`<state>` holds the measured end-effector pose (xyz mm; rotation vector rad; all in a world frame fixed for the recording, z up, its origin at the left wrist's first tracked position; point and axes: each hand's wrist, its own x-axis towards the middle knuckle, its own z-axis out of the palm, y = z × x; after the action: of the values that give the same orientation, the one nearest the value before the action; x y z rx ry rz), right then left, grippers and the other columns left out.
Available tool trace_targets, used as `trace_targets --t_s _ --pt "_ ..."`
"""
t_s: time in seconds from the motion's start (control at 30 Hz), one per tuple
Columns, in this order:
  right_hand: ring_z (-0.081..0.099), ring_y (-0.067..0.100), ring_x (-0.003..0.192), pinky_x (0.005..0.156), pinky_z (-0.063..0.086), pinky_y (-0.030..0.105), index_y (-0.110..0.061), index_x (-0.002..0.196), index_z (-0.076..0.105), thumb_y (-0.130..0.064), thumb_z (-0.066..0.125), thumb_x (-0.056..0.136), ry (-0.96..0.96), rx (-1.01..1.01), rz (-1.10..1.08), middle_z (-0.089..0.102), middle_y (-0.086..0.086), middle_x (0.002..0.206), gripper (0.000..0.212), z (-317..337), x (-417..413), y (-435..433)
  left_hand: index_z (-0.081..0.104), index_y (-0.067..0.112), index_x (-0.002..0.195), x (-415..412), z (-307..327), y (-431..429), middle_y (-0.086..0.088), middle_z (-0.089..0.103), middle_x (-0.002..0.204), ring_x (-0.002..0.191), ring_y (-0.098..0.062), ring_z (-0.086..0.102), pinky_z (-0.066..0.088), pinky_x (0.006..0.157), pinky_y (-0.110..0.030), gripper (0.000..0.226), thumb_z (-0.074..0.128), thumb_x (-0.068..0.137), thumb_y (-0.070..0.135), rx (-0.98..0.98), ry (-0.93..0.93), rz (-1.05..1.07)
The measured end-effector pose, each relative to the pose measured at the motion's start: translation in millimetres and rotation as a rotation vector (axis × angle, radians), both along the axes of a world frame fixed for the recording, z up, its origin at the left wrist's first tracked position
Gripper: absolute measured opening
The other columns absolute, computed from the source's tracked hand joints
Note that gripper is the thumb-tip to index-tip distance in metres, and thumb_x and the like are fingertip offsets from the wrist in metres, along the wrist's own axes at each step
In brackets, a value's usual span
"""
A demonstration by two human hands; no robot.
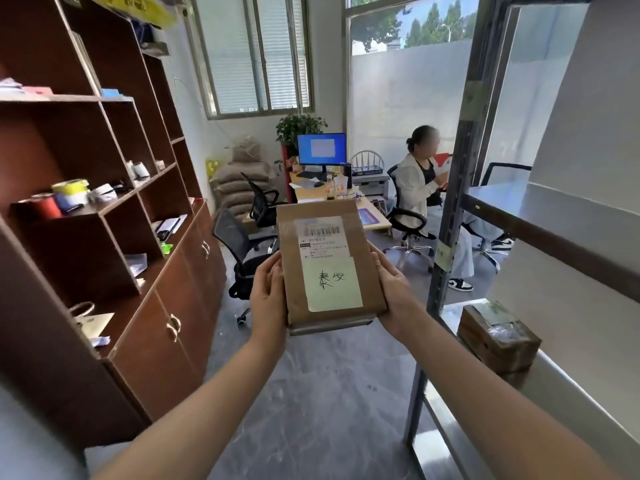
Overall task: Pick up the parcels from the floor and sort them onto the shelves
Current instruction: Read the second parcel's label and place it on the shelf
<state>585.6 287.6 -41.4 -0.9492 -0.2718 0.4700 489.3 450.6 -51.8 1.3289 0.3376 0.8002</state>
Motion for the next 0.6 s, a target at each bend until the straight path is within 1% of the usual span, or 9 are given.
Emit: trace_targets --t_s 0.07,0.2,0.33,0.37,0.47,0.6 --pt "0.075 0.017 0.082 0.07 0.063 0.033 -0.028 0.125 0.064 -0.023 0.041 0.106 0.0 -0.002 0.028 0.077 0.004 0.103 0.031 -2 10 8 0.059 0.019 0.131 7 -1 6 -0.005 0.068 0.125 0.119 -0.026 0.064 0.05 0.103 -0.053 0.028 0.051 0.104 0.022 -0.005 0.003 0.037" --pt "0.075 0.016 0.08 0.063 0.063 0.03 -0.027 0.123 0.065 -0.023 0.042 0.105 0.008 -0.022 0.055 0.077 0.004 0.103 0.03 -5 28 28 0.061 0.024 0.123 19 -3 21 0.002 0.069 0.118 0.117 -0.023 0.065 0.054 0.099 -0.045 0.022 0.05 0.105 0.022 -0.002 0.012 0.071" --pt "0.075 0.016 0.085 0.066 0.063 0.031 -0.03 0.124 0.066 -0.026 0.044 0.105 -0.001 -0.062 0.069 0.077 0.003 0.108 0.029 -10 42 48 0.059 0.023 0.123 33 -11 40 0.001 0.068 0.118 0.116 -0.024 0.065 0.055 0.096 -0.04 0.021 0.051 0.104 0.024 -0.019 0.02 0.085" --pt "0.075 0.016 0.086 0.068 0.063 0.032 -0.03 0.123 0.066 -0.027 0.044 0.104 -0.007 -0.073 0.067 0.077 0.004 0.109 0.029 -11 47 52 0.06 0.021 0.125 38 -14 45 -0.002 0.068 0.12 0.117 -0.025 0.065 0.055 0.097 -0.041 0.023 0.051 0.104 0.024 -0.025 0.02 0.083" --pt "0.074 0.017 0.09 0.073 0.062 0.032 -0.029 0.126 0.065 -0.028 0.047 0.104 -0.023 -0.103 0.042 0.076 0.003 0.112 0.029 -12 62 68 0.061 0.02 0.128 56 -22 62 -0.008 0.069 0.124 0.118 -0.027 0.065 0.051 0.102 -0.051 0.027 0.054 0.103 0.026 -0.058 0.029 0.072" --pt "0.074 0.017 0.093 0.072 0.062 0.031 -0.026 0.13 0.063 -0.028 0.048 0.103 -0.036 -0.117 0.028 0.076 0.004 0.112 0.031 -9 85 99 0.061 0.022 0.13 81 -23 92 -0.008 0.07 0.125 0.118 -0.027 0.066 0.05 0.103 -0.056 0.028 0.054 0.103 0.028 -0.076 0.028 0.072"
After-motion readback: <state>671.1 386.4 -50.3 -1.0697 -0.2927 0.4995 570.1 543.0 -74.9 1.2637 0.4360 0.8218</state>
